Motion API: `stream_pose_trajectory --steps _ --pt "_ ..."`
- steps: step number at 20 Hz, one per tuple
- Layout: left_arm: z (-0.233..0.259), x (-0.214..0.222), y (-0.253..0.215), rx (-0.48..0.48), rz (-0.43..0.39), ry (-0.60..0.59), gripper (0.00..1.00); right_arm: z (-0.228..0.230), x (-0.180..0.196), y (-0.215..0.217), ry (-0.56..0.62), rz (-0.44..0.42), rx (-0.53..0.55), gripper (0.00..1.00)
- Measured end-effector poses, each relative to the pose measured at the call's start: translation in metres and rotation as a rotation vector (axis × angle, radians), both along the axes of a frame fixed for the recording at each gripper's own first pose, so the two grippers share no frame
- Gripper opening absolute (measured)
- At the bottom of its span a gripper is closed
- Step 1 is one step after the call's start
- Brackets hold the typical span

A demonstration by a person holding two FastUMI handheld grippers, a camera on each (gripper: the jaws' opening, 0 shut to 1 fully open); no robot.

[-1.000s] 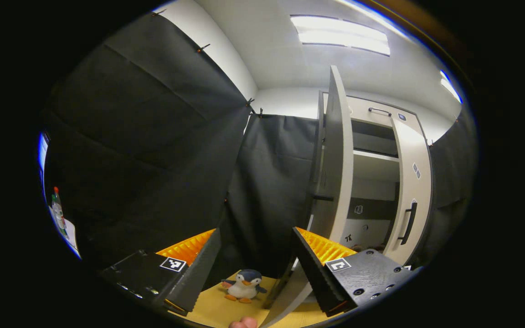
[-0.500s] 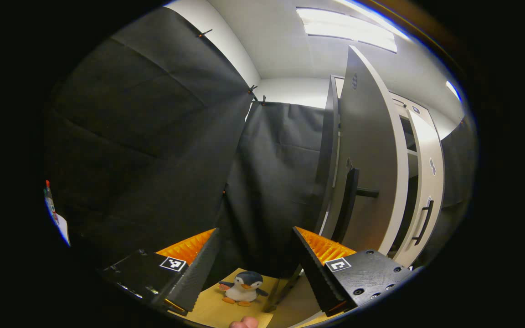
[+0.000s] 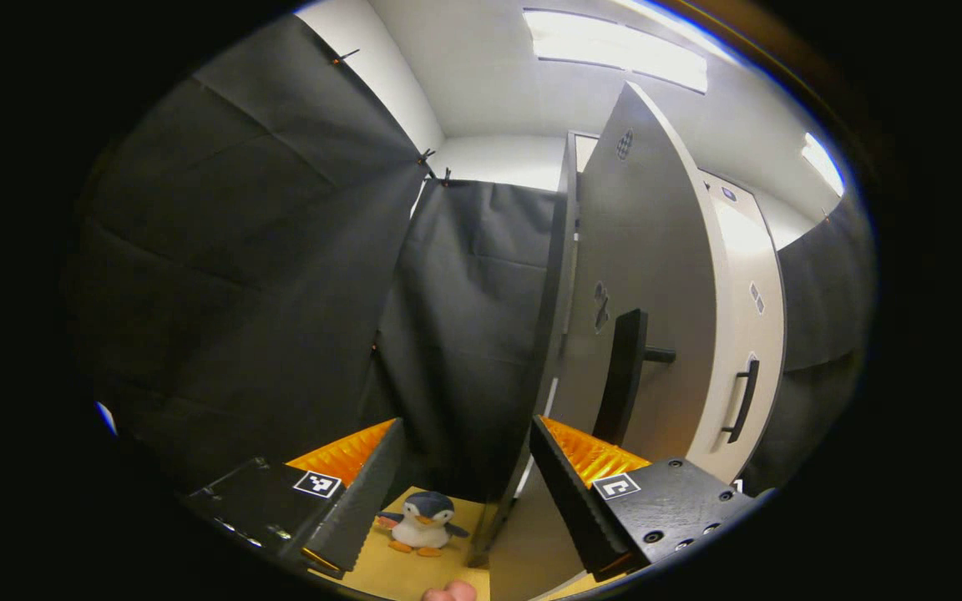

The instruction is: Grab one shoe with the right hand and put it into the shoe cabinet, grab the other shoe with the left hand and put it into the shoe cabinet; then close the right door with the right hand and the left door with the left hand.

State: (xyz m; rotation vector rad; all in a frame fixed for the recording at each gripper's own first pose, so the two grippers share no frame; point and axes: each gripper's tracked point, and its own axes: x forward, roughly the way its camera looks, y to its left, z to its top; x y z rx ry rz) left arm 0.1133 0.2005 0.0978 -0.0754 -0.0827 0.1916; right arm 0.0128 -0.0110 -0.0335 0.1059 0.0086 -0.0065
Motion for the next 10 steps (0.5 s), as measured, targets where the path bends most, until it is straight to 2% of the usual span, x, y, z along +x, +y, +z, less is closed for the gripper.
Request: stream_pose_trajectory --steps 4,10 --pt "-0.002 0.007 -0.033 0.016 -0.056 0.006 0.93 -0.005 0.0 -0.004 0.017 0.002 0.006 0.95" --pt "-0.008 0.026 -0.082 0.013 -0.145 0.012 0.93 -0.001 -0.002 -0.023 0.011 -0.04 0.012 0.95"
